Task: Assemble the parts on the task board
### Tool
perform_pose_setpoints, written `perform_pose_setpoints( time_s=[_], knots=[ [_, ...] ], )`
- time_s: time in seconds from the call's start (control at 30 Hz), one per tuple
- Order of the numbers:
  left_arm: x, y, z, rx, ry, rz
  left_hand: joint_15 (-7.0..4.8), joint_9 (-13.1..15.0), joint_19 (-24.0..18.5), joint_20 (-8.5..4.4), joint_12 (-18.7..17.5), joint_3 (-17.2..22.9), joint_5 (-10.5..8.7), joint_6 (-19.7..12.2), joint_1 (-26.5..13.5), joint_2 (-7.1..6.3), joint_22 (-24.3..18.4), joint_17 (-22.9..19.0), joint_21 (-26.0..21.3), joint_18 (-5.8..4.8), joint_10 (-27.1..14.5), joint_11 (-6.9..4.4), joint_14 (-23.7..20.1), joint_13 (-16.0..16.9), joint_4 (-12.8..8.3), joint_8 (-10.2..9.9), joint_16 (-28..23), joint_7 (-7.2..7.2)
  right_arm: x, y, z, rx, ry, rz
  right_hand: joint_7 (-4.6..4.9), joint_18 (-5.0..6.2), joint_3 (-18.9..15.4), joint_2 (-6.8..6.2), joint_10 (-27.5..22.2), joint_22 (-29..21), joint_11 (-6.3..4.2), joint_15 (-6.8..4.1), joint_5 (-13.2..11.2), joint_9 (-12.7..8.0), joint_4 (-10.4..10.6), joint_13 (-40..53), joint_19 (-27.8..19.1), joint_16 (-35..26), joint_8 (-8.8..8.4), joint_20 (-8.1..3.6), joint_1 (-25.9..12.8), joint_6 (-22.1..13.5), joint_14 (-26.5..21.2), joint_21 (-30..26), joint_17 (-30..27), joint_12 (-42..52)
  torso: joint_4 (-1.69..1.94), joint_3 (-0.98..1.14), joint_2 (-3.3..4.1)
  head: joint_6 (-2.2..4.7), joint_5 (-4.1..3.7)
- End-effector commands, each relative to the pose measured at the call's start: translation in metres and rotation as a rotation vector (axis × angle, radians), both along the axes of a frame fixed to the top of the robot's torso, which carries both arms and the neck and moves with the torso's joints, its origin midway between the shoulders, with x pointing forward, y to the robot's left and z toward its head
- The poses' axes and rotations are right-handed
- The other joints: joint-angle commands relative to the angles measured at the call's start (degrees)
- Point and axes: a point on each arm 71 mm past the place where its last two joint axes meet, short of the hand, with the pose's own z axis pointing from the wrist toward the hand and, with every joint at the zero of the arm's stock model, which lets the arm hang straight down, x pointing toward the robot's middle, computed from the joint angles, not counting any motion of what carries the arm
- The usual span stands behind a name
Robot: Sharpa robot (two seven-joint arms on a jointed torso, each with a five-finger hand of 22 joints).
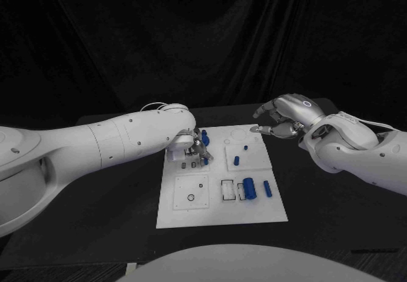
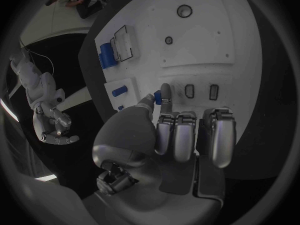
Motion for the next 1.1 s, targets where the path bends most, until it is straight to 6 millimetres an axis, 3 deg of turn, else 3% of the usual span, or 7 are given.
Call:
perform_pose_setpoints(
  time_s=[0.03, 0.37, 0.6, 0.63, 0.7, 0.73, 1.1],
  knots=[
    [-0.0013, -0.0003, -0.0016, 0.006, 0.014, -0.008, -0.39, 0.1, 0.2, -0.25, 0.2, 0.6, 0.84, 0.2, 0.8, -0.01, 9.7, 15.1, -0.3, -0.67, 6.0, -0.31, 6.0, 15.0, -0.6, -0.6, 0.2, -0.03, -0.0001, -0.0007, -0.0014, -0.004, 0.001, -0.008, -0.04, 0.16, 0.0, 0.46, 6.0, 7.1, 0.40, 0.38, 0.3, 0.0, 0.2, 15.1, 0.3, 0.0, 0.18, 0.27, 0.0, 0.6, 4.1, -0.3, 6.5, 0.1, 0.03, 0.00, -0.07, 0.00, -0.05],
    [-0.0009, 0.0034, -0.0029, 0.004, 0.017, -0.006, -0.22, 0.5, 0.0, -0.15, 0.2, 4.2, 5.30, -0.2, 1.8, -0.54, 9.5, 15.1, -0.6, -0.59, 6.0, -0.10, 6.0, 15.0, -2.8, -2.8, 0.2, 0.28, -0.0004, -0.0017, -0.0036, -0.006, 0.008, -0.014, -0.03, 0.17, 0.1, 0.53, 6.0, 7.1, 0.41, 0.39, 0.3, 0.0, 0.2, 15.1, 0.3, 0.0, 0.18, 0.28, 0.0, 0.6, 4.1, -0.3, 6.5, 0.1, 0.01, -0.02, -0.04, 0.00, 0.00],
    [-0.0010, 0.0038, -0.0031, -0.010, 0.015, -0.011, 0.01, 1.2, -0.1, 0.05, 0.2, 9.3, 9.28, -0.1, 1.2, -1.68, 9.6, 15.1, -0.9, -0.55, 6.0, 0.13, 6.0, 15.0, -4.4, -4.2, 0.2, 0.56, -0.0003, -0.0019, -0.0039, -0.006, 0.007, -0.015, -0.03, 0.17, 0.1, 0.62, 6.0, 7.1, 0.42, 0.40, 0.3, 0.0, 0.1, 15.1, 0.3, 0.0, 0.17, 0.29, 0.0, 0.6, 4.1, -0.3, 6.5, 0.1, 0.10, 0.02, -0.09, 0.00, -0.09],
    [-0.0010, 0.0039, -0.0031, -0.011, 0.015, -0.012, 0.05, 1.6, -0.2, 0.18, 0.2, 11.9, 11.12, -0.1, 0.7, -2.61, 9.6, 15.1, -0.9, -0.55, 6.0, 0.28, 6.0, 15.0, -5.2, -4.6, 0.2, 0.64, -0.0003, -0.0019, -0.0039, -0.006, 0.007, -0.015, -0.02, 0.18, 0.1, 0.63, 6.0, 7.0, 0.43, 0.40, 0.3, 0.0, 0.1, 15.1, 0.3, 0.0, 0.16, 0.29, -0.1, 0.6, 4.1, -0.4, 6.5, 0.1, 0.09, 0.01, -0.10, 0.00, -0.07],
    [-0.0009, 0.0042, -0.0031, -0.013, 0.014, -0.011, 0.10, 1.7, -0.2, 0.17, 0.2, 12.6, 11.68, -0.1, 0.5, -2.91, 9.6, 15.1, -1.0, -0.52, 6.0, 0.24, 6.0, 15.0, -5.4, -4.8, 0.2, 0.70, -0.0003, -0.0020, -0.0040, -0.006, 0.007, -0.015, -0.02, 0.18, 0.1, 0.63, 6.0, 7.0, 0.43, 0.40, 0.3, 0.0, 0.1, 15.1, 0.3, 0.0, 0.16, 0.29, -0.1, 0.6, 4.1, -0.4, 6.5, 0.1, 0.07, -0.01, -0.08, 0.00, 0.02],
    [-0.0008, 0.0045, -0.0031, -0.014, 0.014, -0.011, 0.12, 2.1, -0.2, 0.20, 0.2, 14.5, 13.23, -0.1, 0.2, -3.64, 9.7, 15.1, -1.0, -0.53, 6.0, 0.29, 6.0, 15.0, -6.1, -4.9, 0.2, 0.77, -0.0003, -0.0020, -0.0040, -0.006, 0.007, -0.015, -0.02, 0.18, 0.1, 0.63, 6.0, 7.0, 0.43, 0.40, 0.3, 0.0, 0.1, 15.1, 0.3, 0.0, 0.16, 0.29, -0.1, 0.6, 4.1, -0.4, 6.5, 0.1, 0.06, -0.01, -0.09, 0.00, 0.07],
    [-0.0001, 0.0090, -0.0033, -0.015, 0.010, -0.001, 0.37, 4.6, -0.4, 0.45, 0.2, 25.2, 18.09, 0.2, -4.4, -6.81, 9.8, 15.1, -1.3, -0.48, 6.0, 0.54, 6.0, 15.0, -8.9, -5.6, 0.2, 1.13, -0.0004, -0.0022, -0.0054, -0.010, 0.014, -0.016, -0.01, 0.17, 0.1, 0.65, 6.0, 7.1, 0.44, 0.41, 0.2, 0.0, 0.2, 15.1, 0.3, 0.0, 0.14, 0.30, -0.2, 0.6, 4.1, -0.3, 6.5, 0.1, 0.14, 0.04, -0.02, 0.00, 0.30]
  ],
)
